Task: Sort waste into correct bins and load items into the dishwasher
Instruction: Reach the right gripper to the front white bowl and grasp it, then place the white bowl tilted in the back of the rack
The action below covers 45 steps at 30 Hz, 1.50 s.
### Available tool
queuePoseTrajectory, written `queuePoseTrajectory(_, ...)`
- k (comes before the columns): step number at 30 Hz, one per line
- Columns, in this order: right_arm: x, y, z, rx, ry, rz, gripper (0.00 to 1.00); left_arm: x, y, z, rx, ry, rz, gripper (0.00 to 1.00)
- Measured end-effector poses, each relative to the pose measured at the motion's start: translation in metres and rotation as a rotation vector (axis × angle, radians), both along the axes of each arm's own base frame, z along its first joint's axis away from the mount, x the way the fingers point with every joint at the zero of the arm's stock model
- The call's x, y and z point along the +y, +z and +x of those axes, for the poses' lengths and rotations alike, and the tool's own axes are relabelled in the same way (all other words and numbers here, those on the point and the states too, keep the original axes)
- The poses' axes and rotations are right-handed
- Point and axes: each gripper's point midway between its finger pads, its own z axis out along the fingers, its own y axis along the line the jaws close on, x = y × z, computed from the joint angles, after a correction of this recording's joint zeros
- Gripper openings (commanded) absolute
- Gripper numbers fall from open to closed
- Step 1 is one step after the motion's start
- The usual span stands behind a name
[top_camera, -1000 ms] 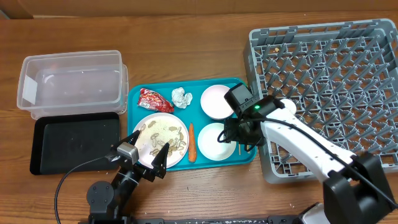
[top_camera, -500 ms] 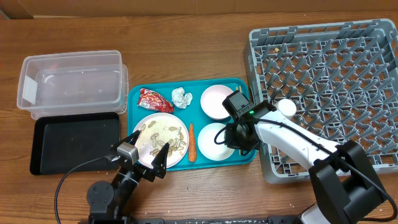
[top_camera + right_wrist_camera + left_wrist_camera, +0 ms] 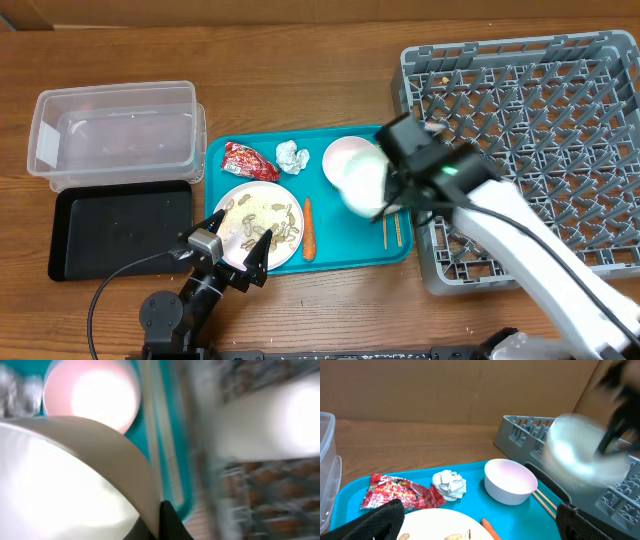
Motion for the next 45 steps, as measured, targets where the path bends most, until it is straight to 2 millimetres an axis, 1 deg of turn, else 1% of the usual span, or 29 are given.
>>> queuePoseTrajectory(1, -0.016, 0.020, 0.005, -0.078, -0.041, -0.050, 0.04, 0.000, 0.000, 0.000, 0.000, 0.000, 0.000, 1.00)
queuePoseTrajectory(2, -0.031, 0.035, 0.010, -0.146, -0.080, -0.097, 0.04, 0.000, 0.000, 0.000, 0.000, 0.000, 0.000, 1.00)
queuePoseTrajectory(4, -0.064, 0.062, 0.017, -0.269, -0.170, -0.207, 0.04, 0.000, 0.000, 0.000, 0.000, 0.000, 0.000, 1.00)
queuePoseTrajectory(5, -0.083, 0.074, 0.021, -0.325, -0.225, -0.276, 0.04, 0.000, 0.000, 0.000, 0.000, 0.000, 0.000, 1.00)
queuePoseTrajectory(8, -0.128, 0.097, 0.032, -0.434, -0.375, -0.440, 0.04, 0.000, 0.000, 0.000, 0.000, 0.000, 0.000, 1.00)
queuePoseTrajectory(10, -0.148, 0.103, 0.038, -0.465, -0.446, -0.513, 0.04, 0.000, 0.000, 0.000, 0.000, 0.000, 0.000, 1.00)
queuePoseTrajectory(13, -0.176, 0.106, 0.050, -0.493, -0.546, -0.625, 0.04, 0.000, 0.000, 0.000, 0.000, 0.000, 0.000, 1.00)
queuePoseTrajectory(16, -0.198, 0.100, 0.066, -0.492, -0.604, -0.729, 0.04, 0.000, 0.000, 0.000, 0.000, 0.000, 0.000, 1.00)
queuePoseTrajectory(18, -0.209, 0.090, 0.080, -0.474, -0.619, -0.784, 0.04, 0.000, 0.000, 0.000, 0.000, 0.000, 0.000, 1.00)
queuePoseTrajectory(20, -0.218, 0.079, 0.091, -0.445, -0.617, -0.833, 0.04, 0.000, 0.000, 0.000, 0.000, 0.000, 0.000, 1.00)
queuePoseTrajectory(22, -0.228, 0.064, 0.099, -0.392, -0.602, -0.885, 0.04, 0.000, 0.000, 0.000, 0.000, 0.000, 0.000, 1.00)
queuePoseTrajectory(25, -0.237, 0.038, 0.106, -0.298, -0.561, -0.948, 0.04, 0.000, 0.000, 0.000, 0.000, 0.000, 0.000, 1.00)
queuePoseTrajectory(27, -0.238, 0.021, 0.111, -0.253, -0.532, -0.974, 0.04, 0.000, 0.000, 0.000, 0.000, 0.000, 0.000, 1.00)
queuePoseTrajectory(31, -0.237, 0.004, 0.118, -0.223, -0.505, -0.992, 0.04, 0.000, 0.000, 0.000, 0.000, 0.000, 0.000, 1.00)
queuePoseTrajectory(34, -0.236, 0.003, 0.122, -0.236, -0.509, -0.993, 0.04, 0.000, 0.000, 0.000, 0.000, 0.000, 0.000, 1.00)
queuePoseTrajectory(41, -0.233, 0.014, 0.143, -0.311, -0.505, -0.992, 0.04, 0.000, 0.000, 0.000, 0.000, 0.000, 0.000, 1.00)
queuePoseTrajectory(45, -0.233, 0.013, 0.144, -0.282, -0.467, -1.015, 0.07, 0.000, 0.000, 0.000, 0.000, 0.000, -0.001, 1.00)
